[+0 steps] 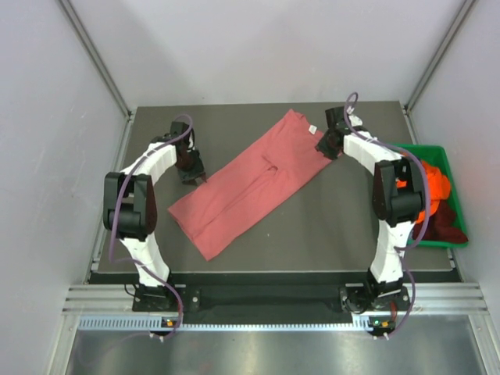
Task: Fold and stack the t-shirts
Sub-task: Fold the tshirt
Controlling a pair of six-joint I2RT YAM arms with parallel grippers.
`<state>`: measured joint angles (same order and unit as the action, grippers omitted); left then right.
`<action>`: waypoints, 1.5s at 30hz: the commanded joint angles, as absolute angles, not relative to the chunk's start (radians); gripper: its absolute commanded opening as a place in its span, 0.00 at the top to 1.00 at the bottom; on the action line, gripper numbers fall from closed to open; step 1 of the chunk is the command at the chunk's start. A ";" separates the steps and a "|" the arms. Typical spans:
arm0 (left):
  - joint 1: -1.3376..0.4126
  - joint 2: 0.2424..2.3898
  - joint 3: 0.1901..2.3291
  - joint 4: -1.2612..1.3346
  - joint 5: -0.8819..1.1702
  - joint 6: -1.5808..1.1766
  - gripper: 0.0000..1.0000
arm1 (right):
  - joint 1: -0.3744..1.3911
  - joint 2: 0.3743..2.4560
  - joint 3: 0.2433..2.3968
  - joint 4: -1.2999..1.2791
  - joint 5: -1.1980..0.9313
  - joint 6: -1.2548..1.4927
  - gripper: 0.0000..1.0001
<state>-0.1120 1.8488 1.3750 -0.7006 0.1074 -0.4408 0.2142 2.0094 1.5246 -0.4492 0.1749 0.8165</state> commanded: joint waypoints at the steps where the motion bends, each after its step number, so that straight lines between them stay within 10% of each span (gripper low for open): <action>1: -0.095 1.865 1.385 -0.712 0.014 -0.454 0.55 | 0.256 2.003 1.545 -0.394 0.245 0.910 0.67; 12: -0.031 1.856 1.295 -0.724 -0.193 -0.462 0.50 | 0.305 2.250 1.818 -0.620 0.348 0.960 0.67; 38: -0.041 1.641 0.888 -0.626 0.124 -0.572 0.53 | 0.299 2.494 2.157 -0.405 0.075 0.604 0.66; 45: -0.029 1.641 1.075 -0.709 0.008 -0.503 0.49 | 0.298 2.369 2.039 -0.383 0.084 0.615 0.64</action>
<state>-0.0353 1.6337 0.9722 -0.6743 0.0540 -0.5457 0.2932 2.4538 2.0712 -0.4088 0.1169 0.6270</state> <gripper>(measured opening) 0.505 0.356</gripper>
